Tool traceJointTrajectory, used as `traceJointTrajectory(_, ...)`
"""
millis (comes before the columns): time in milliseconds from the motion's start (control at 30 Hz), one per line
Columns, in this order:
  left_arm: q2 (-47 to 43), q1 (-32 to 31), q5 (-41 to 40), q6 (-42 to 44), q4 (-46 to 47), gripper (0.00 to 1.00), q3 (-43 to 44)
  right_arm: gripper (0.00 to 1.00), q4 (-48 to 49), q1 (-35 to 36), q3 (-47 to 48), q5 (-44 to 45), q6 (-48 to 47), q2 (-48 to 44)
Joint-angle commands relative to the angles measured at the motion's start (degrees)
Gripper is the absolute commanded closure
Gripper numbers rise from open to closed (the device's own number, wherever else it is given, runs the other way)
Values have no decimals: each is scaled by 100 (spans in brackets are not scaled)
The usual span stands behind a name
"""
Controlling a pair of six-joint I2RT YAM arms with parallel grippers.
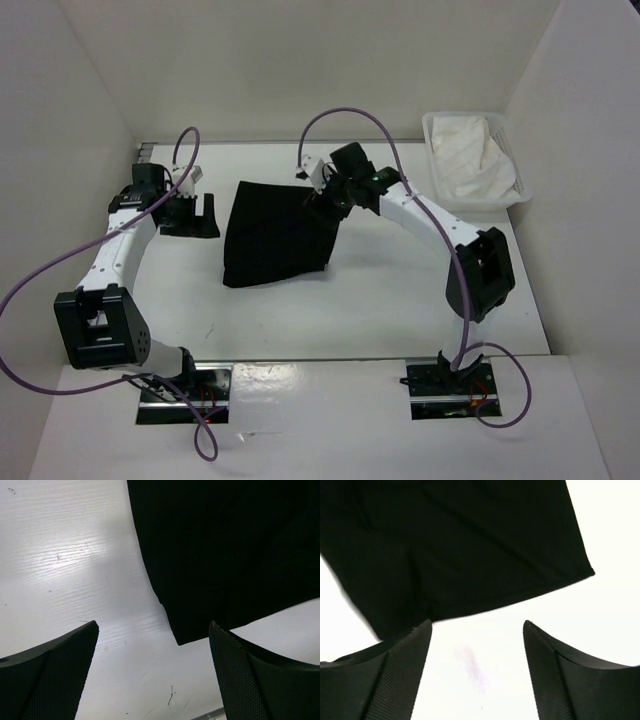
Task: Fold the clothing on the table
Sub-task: Flatten the skirt out
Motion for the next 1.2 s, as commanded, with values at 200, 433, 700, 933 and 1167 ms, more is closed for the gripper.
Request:
traceJointTrajectory(200, -53, 29, 268, 12, 61, 4, -68, 18, -348, 935, -816, 262, -499, -626)
traceJointTrajectory(433, 1, 29, 268, 65, 61, 4, -68, 18, -447, 1322, -1001, 463, -613, -168)
traceJointTrajectory(700, 299, -180, -599, -49, 78, 4, -121, 18, 187, 1393, -1204, 1174, -149, 227)
traceJointTrajectory(933, 633, -673, -1305, -410, 202, 2, 107, 18, 837, 1340, -1020, 1413, 510, 482)
traceJointTrajectory(1167, 1037, -1103, -1287, -524, 264, 1, 362, 16, 619, 1340, -238, 1238, 836, 1254)
